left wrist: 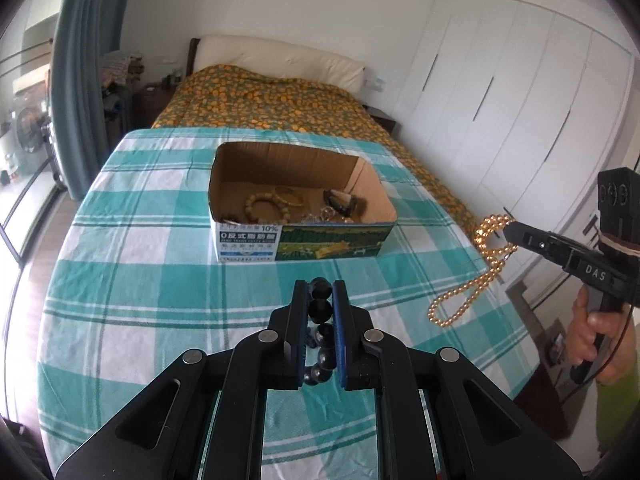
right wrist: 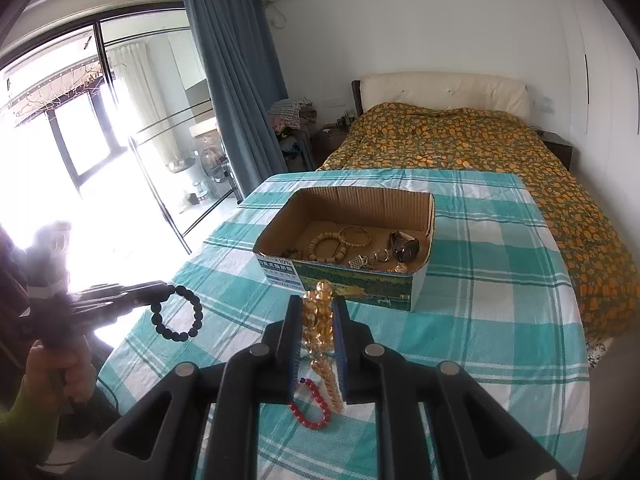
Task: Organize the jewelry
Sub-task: 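Carry both bracelets into the cardboard box and open both tools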
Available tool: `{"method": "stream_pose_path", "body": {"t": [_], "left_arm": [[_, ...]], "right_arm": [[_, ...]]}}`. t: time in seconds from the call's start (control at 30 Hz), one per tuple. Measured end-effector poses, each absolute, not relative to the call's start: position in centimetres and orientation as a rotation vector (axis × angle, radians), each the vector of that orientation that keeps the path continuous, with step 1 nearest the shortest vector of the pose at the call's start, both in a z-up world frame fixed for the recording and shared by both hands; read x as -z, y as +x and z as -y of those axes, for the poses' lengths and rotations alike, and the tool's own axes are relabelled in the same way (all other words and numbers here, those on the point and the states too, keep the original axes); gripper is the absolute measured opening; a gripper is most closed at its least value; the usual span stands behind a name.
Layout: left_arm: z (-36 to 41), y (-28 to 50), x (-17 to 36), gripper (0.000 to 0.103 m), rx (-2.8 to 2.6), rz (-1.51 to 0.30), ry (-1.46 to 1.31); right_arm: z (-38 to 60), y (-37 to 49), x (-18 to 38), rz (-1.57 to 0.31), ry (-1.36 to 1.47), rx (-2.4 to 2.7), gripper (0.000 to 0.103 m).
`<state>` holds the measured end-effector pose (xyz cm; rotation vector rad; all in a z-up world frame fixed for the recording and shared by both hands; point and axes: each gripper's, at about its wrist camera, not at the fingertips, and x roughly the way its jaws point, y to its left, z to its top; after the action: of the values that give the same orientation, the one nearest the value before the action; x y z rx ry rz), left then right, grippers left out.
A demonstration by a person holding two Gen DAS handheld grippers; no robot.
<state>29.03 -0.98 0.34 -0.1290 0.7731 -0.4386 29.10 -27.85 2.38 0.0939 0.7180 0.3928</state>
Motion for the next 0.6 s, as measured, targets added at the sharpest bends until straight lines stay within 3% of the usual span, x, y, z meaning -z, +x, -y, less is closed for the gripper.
{"method": "stream_pose_path", "body": {"t": [0.33,0.6], "left_arm": [[1.8,34.2,-4.6,0.010,0.447,-0.705,-0.100],[2.8,41.3,-4.7,0.010,0.428,-0.712,-0.081]], "right_arm": [[26.7,34.3,-6.1,-0.651,0.043,-0.392,0.015],[25.2,41.8,-7.5,-0.625,0.008,-0.391,0.015]]}}
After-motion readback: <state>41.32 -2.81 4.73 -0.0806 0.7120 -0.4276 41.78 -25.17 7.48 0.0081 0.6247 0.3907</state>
